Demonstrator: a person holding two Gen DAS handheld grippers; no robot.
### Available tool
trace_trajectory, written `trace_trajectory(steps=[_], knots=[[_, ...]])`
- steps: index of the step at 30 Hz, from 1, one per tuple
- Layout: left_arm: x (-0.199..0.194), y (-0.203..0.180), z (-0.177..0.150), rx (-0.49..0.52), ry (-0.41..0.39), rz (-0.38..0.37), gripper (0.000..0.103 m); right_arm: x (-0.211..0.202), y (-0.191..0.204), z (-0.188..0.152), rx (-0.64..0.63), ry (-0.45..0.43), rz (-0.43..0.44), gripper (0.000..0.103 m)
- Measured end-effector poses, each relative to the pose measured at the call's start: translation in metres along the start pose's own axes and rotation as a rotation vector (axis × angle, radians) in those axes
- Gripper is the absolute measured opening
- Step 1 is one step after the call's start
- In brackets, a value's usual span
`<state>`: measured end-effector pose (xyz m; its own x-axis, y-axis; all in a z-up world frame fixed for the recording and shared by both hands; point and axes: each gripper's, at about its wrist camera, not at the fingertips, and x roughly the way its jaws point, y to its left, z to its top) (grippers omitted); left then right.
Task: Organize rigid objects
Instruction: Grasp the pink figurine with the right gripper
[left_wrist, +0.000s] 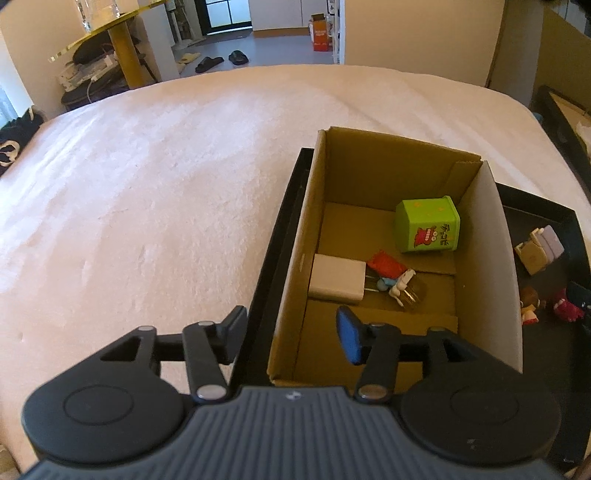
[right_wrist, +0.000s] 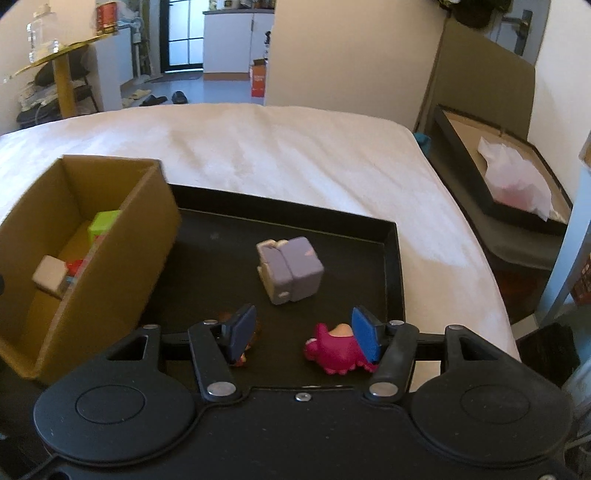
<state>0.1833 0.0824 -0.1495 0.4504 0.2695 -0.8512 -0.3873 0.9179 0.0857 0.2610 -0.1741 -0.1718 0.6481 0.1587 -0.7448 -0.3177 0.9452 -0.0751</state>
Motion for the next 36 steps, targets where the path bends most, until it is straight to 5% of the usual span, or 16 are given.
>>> trace_trajectory(steps=[13, 28, 31, 32, 36], knots=[[-0.002, -0.004, 0.012, -0.032, -0.007, 0.062, 0.063, 0.037, -0.028, -0.009, 0.075, 0.088, -0.026, 0.058], [-0.003, -0.009, 0.013, -0.017, -0.002, 0.050, 0.063, 0.055, -0.031, -0.012, 0.087, 0.141, -0.064, 0.058], [-0.002, -0.009, 0.012, -0.017, -0.002, 0.042, 0.063, 0.059, -0.030, -0.016, 0.083, 0.178, -0.054, 0.045], [-0.002, -0.009, 0.012, -0.017, -0.001, 0.040, 0.063, 0.058, -0.028, -0.017, 0.076, 0.182, -0.047, 0.031], [-0.002, -0.008, 0.011, -0.017, 0.004, 0.033, 0.063, 0.055, -0.023, -0.017, 0.063, 0.192, -0.044, 0.031]])
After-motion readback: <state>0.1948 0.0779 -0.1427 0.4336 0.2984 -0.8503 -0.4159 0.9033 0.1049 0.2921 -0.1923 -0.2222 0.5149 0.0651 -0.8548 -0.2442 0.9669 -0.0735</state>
